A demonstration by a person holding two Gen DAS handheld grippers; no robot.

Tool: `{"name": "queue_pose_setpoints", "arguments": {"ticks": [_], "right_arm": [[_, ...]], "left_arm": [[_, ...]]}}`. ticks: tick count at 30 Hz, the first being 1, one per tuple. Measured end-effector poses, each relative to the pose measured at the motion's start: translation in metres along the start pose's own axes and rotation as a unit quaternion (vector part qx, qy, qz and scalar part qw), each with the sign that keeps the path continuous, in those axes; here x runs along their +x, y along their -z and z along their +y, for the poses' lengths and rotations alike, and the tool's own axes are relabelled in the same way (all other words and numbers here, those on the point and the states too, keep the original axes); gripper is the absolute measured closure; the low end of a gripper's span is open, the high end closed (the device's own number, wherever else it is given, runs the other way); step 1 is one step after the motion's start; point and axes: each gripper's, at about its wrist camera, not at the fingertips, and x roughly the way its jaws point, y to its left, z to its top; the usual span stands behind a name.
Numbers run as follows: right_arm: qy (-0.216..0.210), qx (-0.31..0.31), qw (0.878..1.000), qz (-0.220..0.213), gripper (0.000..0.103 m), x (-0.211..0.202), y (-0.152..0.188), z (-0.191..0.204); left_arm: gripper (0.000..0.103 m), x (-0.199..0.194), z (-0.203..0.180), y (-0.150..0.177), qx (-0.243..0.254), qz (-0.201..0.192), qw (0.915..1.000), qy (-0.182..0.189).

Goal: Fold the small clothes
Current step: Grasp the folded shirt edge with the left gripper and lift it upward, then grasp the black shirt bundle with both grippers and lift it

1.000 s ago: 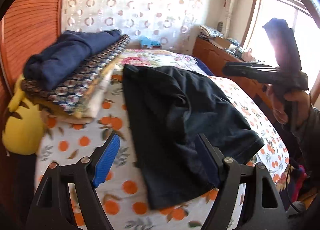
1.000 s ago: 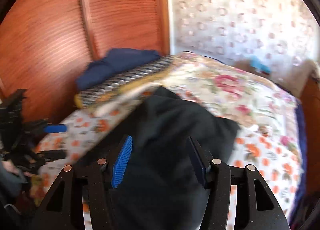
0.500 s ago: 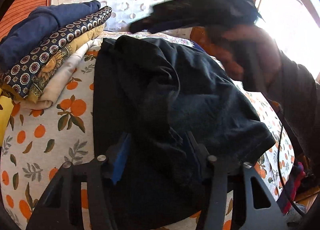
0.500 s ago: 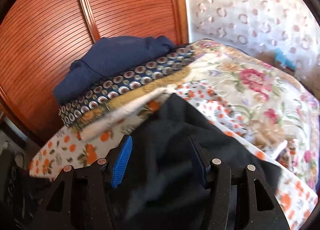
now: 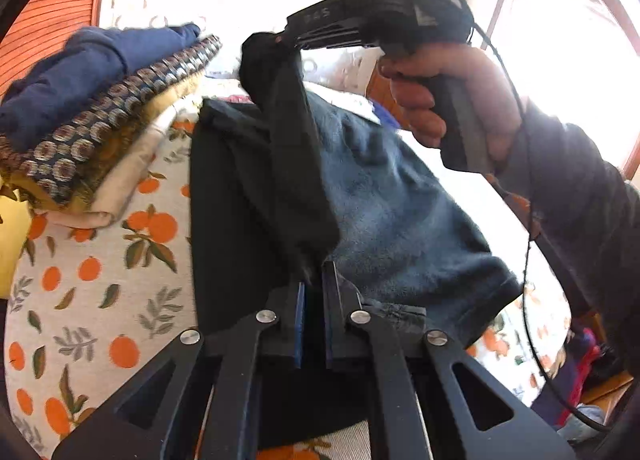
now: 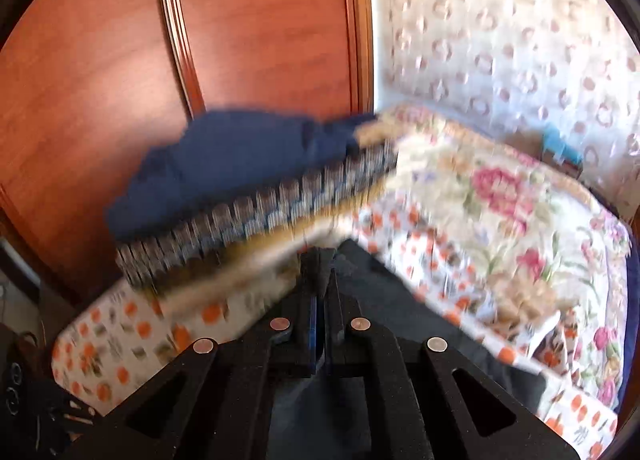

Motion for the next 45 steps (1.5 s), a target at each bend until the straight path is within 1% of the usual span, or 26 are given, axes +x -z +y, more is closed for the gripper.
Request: {"name": "queue_pose_setpoints", "arguments": {"ticks": [2,4,6,8,10,11,12,13,14,15,16,17,18,21,22,26,27,29,32,35,38,40,41,42,43,45], "right_arm": [[0.005,-0.003,1.000,-0.015,0.101,-0.004,-0.008,0.004],[0.014,-0.008,1.000,-0.017,0.101,0.004,-0.014,0.011],[0.021,-0.005,1.000,-0.016,0.101,0.012,-0.017,0.017],[0.019,0.001,1.000,-0.007,0.101,0.028,-0.018,0.022],[0.008,0.001,1.000,0.018,0.101,0.044,-0.015,0.020],[0.010,-0.001,0.999,0.034,0.101,0.054,-0.013,0.019],[0.016,0.001,0.999,0.046,0.097,0.059,-0.011,0.018],[0.018,0.004,0.998,0.053,0.086,0.063,-0.008,0.017],[0.023,0.004,0.998,0.053,0.077,0.063,-0.007,0.015],[0.034,0.004,0.998,0.047,0.054,0.060,-0.007,0.013],[0.043,0.004,0.998,0.040,0.038,0.055,-0.006,0.010],[0.046,0.007,0.998,0.033,0.035,0.046,-0.003,0.007],[0.050,0.013,0.998,0.030,0.035,0.036,0.002,0.005],[0.065,0.024,0.997,0.016,0.035,-0.006,0.027,-0.002],[0.072,0.028,0.997,0.012,0.035,-0.026,0.039,0.000],[0.094,0.061,0.994,0.004,0.035,-0.078,0.095,0.002],[0.104,0.065,0.992,0.005,0.035,-0.092,0.102,0.008],[0.118,0.065,0.991,0.009,0.035,-0.111,0.123,0.019],[0.120,0.074,0.990,0.010,0.035,-0.127,0.147,0.029],[0.113,0.090,0.989,0.006,0.035,-0.143,0.167,0.043],[0.111,0.102,0.989,0.005,0.035,-0.157,0.187,0.051],[0.113,0.103,0.988,0.009,0.035,-0.165,0.198,0.055],[0.116,0.103,0.988,0.012,0.035,-0.169,0.201,0.057],[0.114,0.105,0.988,0.014,0.035,-0.170,0.204,0.058],[0.107,0.108,0.988,0.017,0.035,-0.175,0.210,0.059],[0.099,0.110,0.989,0.023,0.035,-0.178,0.215,0.063]], "left_arm": [[0.095,-0.011,0.008,-0.002,-0.017,-0.011,0.9998,0.003],[0.095,-0.016,0.018,-0.003,-0.027,-0.020,0.9993,-0.015],[0.095,-0.019,0.030,0.000,-0.038,-0.019,0.9985,-0.032],[0.095,-0.020,0.038,0.005,-0.047,-0.013,0.9979,-0.042],[0.095,-0.022,0.041,0.010,-0.047,-0.011,0.9976,-0.050],[0.095,-0.023,0.042,0.011,-0.047,-0.010,0.9973,-0.055],[0.095,-0.023,0.041,0.011,-0.045,-0.009,0.9971,-0.060],[0.095,-0.022,0.040,0.012,-0.043,-0.008,0.9968,-0.067],[0.095,-0.021,0.039,0.011,-0.040,-0.006,0.9968,-0.070],[0.090,-0.020,0.037,0.010,-0.037,-0.003,0.9969,-0.069],[0.083,-0.017,0.035,0.009,-0.033,0.001,0.9970,-0.070],[0.064,-0.015,0.031,0.007,-0.026,0.002,0.9973,-0.069],[0.056,-0.014,0.028,0.005,-0.021,-0.001,0.9977,-0.065],[0.056,-0.010,0.017,0.001,-0.005,-0.002,0.9980,-0.062],[0.056,-0.008,0.014,0.000,-0.002,-0.001,0.9982,-0.061],[0.056,-0.003,-0.001,-0.001,0.008,-0.002,0.9986,-0.052],[0.056,0.000,-0.005,-0.001,0.012,0.000,0.9987,-0.049],[0.056,0.005,-0.014,0.001,0.021,0.006,0.9986,-0.048],[0.056,0.016,-0.023,0.006,0.038,0.025,0.9978,-0.049],[0.056,0.027,-0.025,0.012,0.046,0.046,0.9958,-0.065],[0.056,0.033,-0.022,0.018,0.053,0.055,0.9937,-0.083],[0.079,0.028,-0.022,0.022,0.066,0.047,0.9919,-0.097],[0.091,0.025,-0.021,0.023,0.065,0.044,0.9917,-0.102],[0.095,0.021,-0.018,0.024,0.058,0.038,0.9928,-0.098],[0.096,0.015,-0.012,0.024,0.050,0.032,0.9938,-0.094],[0.096,0.000,-0.003,0.026,0.031,0.018,0.9942,-0.101]]}}
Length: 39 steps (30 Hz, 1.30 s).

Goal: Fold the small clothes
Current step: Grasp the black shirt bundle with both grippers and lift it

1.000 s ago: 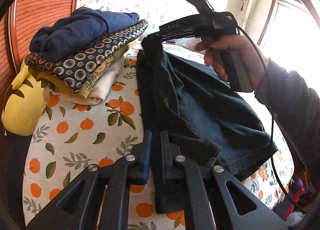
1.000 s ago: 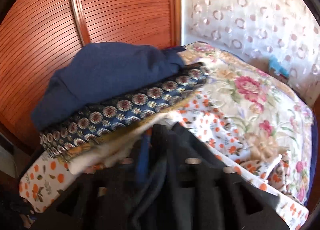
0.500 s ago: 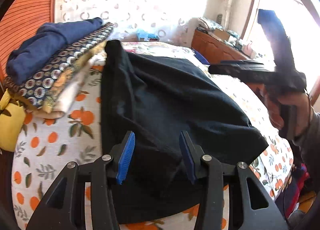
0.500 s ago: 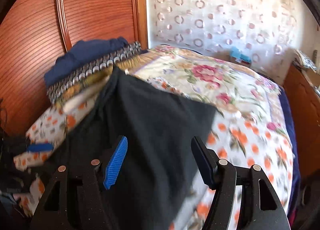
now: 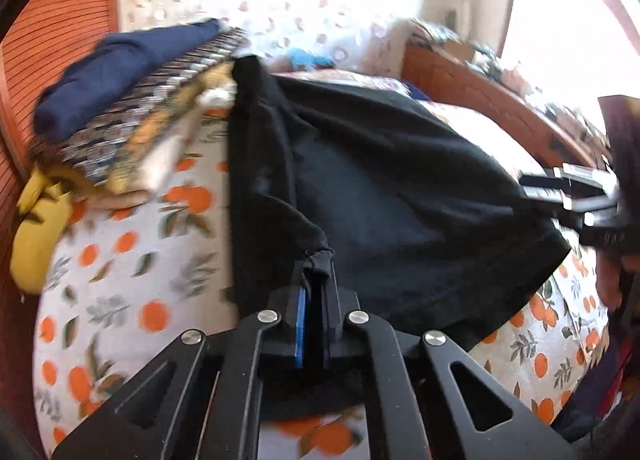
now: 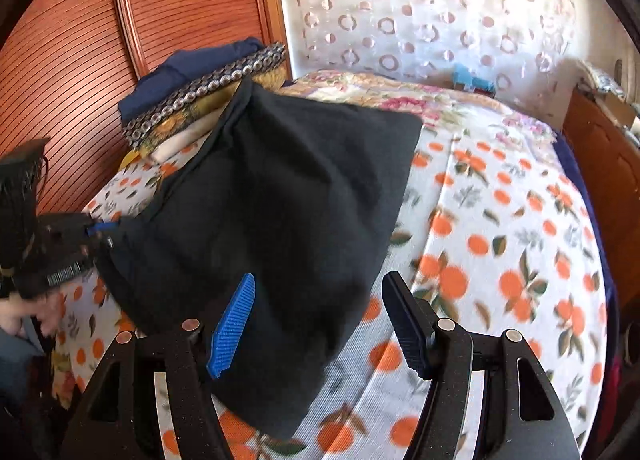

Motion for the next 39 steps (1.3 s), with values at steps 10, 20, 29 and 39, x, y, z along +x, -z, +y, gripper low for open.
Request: {"name": "queue_pose_setpoints", "arguments": {"ticks": [10,20,29,39], "right_arm": [[-0.008,0.000,1.000,0.027,0.035,0.007,0.009,-0.001],[-0.003,0.018,0.999,0.032,0.035,0.008,0.013,-0.005],[-0.049,0.012,0.998,0.033,0.069,0.005,0.018,-0.001],[-0.098,0.017,0.995,-0.015,0.090,-0.024,-0.032,-0.027]], "left_arm": [[0.096,-0.023,0.019,0.024,-0.044,0.011,0.9989,-0.010],[0.055,-0.011,0.012,0.027,-0.056,0.024,0.9981,0.003],[0.095,-0.010,0.011,0.028,-0.057,0.030,0.9977,0.021],[0.097,-0.047,0.009,-0.025,-0.044,-0.032,0.9956,0.076]]}}
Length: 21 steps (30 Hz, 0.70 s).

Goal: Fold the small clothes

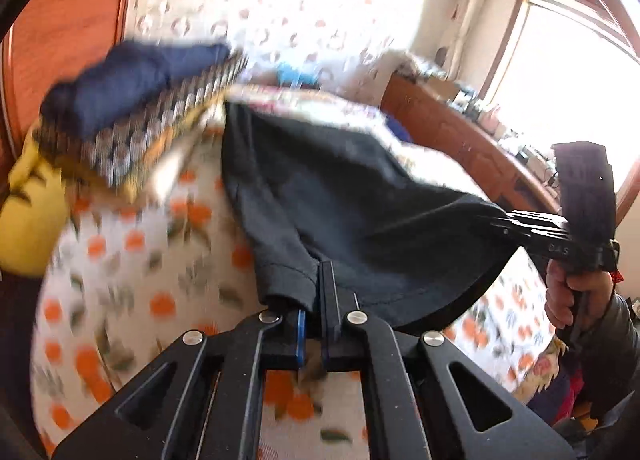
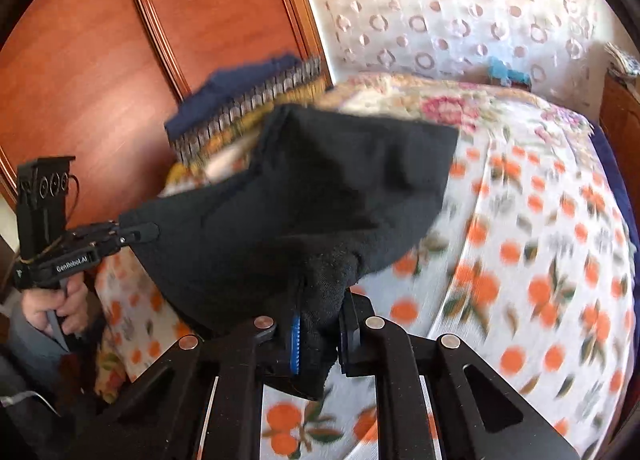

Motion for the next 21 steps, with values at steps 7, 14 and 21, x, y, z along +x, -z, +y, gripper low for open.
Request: {"name": "queue_pose_setpoints", "arguments": {"ticks": [7,14,21], "right_arm": [[-0.009,0.031,0.999,-0.029,0.090,0.020,-0.080,-0.053],[0.011,0.063,0.998,-0.005,0.090,0.090,-0.125,-0.107],[0.002,0.101,0.995,0.000,0.086,0.133,-0.144,-0.123]], "left_arm": [[0.097,0.033,0.011,-0.093,0.018,-0.041,0.9989,-0.013],[0.097,0.111,0.036,-0.159,0.013,-0.034,0.9969,-0.069],[0.093,0.140,0.045,-0.167,0.013,-0.022,0.9951,-0.095]]}}
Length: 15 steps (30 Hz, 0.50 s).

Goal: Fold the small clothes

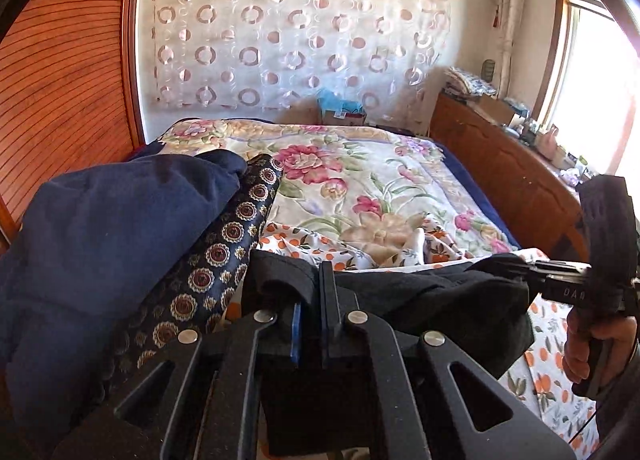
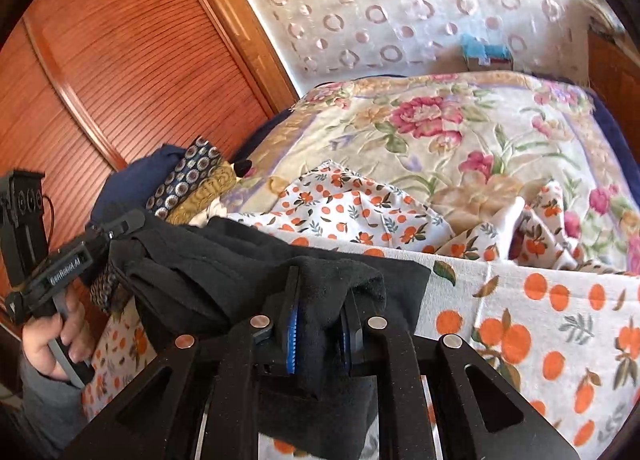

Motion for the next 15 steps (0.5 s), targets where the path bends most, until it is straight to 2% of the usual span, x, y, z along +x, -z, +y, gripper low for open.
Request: {"name": "queue_pose_setpoints", "arguments": {"ticks": [1,2,3,4,6,7,8,9,13,14,15], "right_arm": [[0.001,0.004,1.000,-0.002,0.083,0.001,-0.001,-0.003],[0.007,0.006,1.000,-0.007,0.081,0.001,-0.003,-0.001],[0.012,0.002,1.000,-0.011,0.071,0.000,-0.005,0.000],[0.026,-0.004,1.000,-0.018,0.053,-0.003,-0.007,0.001],[0.061,-0.015,0.997,-0.039,0.031,-0.011,-0.006,0.003],[0.071,-0.022,0.996,-0.050,0.031,-0.018,-0.007,0.006],[0.079,-0.029,0.995,-0.055,0.031,-0.025,-0.006,0.009],[0.085,-0.037,0.994,-0.057,0.031,-0.028,-0.005,0.011],[0.094,-0.079,0.991,-0.060,0.031,-0.040,0.014,0.028],[0.094,-0.089,0.990,-0.055,0.031,-0.040,0.022,0.035],[0.092,-0.098,0.989,-0.053,0.031,-0.040,0.029,0.040]], "left_arm": [[0.089,0.000,-0.001,0.000,0.004,0.000,1.0000,-0.001],[0.078,0.001,-0.004,-0.002,0.008,-0.004,1.0000,0.002],[0.074,0.002,-0.005,-0.006,0.012,-0.009,0.9999,0.005],[0.074,-0.001,-0.007,-0.006,0.019,-0.014,0.9997,0.004],[0.074,-0.007,-0.011,-0.007,0.036,-0.022,0.9991,-0.003],[0.073,-0.010,-0.015,-0.006,0.044,-0.024,0.9987,-0.003],[0.062,-0.012,-0.016,-0.006,0.048,-0.024,0.9985,-0.002],[0.055,-0.015,-0.017,-0.005,0.051,-0.027,0.9983,0.000],[0.055,-0.023,-0.020,0.003,0.063,-0.022,0.9977,0.012],[0.053,-0.024,-0.021,0.006,0.067,-0.018,0.9975,0.013],[0.044,-0.024,-0.023,0.008,0.070,-0.016,0.9973,0.012]]}}
